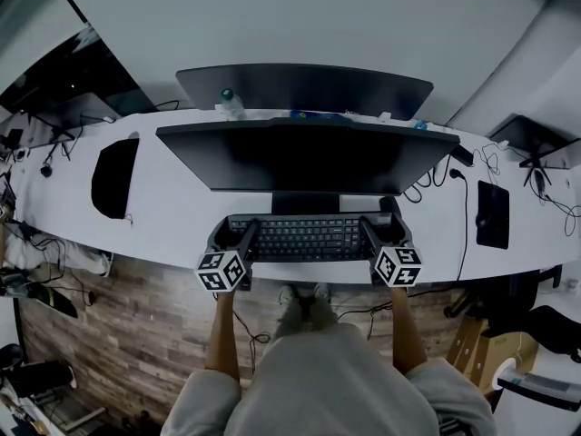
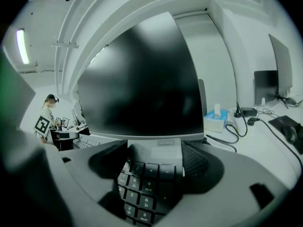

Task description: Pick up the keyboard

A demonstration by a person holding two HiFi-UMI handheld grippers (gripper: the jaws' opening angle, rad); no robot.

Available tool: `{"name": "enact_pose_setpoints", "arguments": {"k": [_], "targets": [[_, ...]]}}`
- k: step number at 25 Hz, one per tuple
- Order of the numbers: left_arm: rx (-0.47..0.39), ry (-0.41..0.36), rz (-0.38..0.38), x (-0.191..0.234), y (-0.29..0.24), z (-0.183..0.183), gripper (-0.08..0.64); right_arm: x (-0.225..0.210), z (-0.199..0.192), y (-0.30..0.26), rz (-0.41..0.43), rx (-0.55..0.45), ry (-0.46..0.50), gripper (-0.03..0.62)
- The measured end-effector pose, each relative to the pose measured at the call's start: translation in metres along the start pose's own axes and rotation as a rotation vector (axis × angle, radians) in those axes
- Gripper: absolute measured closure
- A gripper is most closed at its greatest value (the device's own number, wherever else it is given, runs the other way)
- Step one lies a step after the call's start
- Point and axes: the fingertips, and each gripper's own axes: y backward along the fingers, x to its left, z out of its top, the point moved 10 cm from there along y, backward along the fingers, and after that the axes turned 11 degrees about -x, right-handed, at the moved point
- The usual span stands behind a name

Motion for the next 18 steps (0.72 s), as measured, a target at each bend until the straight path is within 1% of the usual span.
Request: {"name": "enact_pose_setpoints", "arguments": {"k": [6, 18], "targets": [[-0.061, -0.013, -0.015, -0.012, 0.012, 0.019, 0.25, 0.007, 0.023, 0.014, 0.008, -0.062, 0.031, 0.253], [-0.163, -0.071, -0.048, -0.028, 0.026, 0.064, 0.25, 0.021, 0.062, 0.03, 0.019, -0.177, 0.057, 0.252]]}}
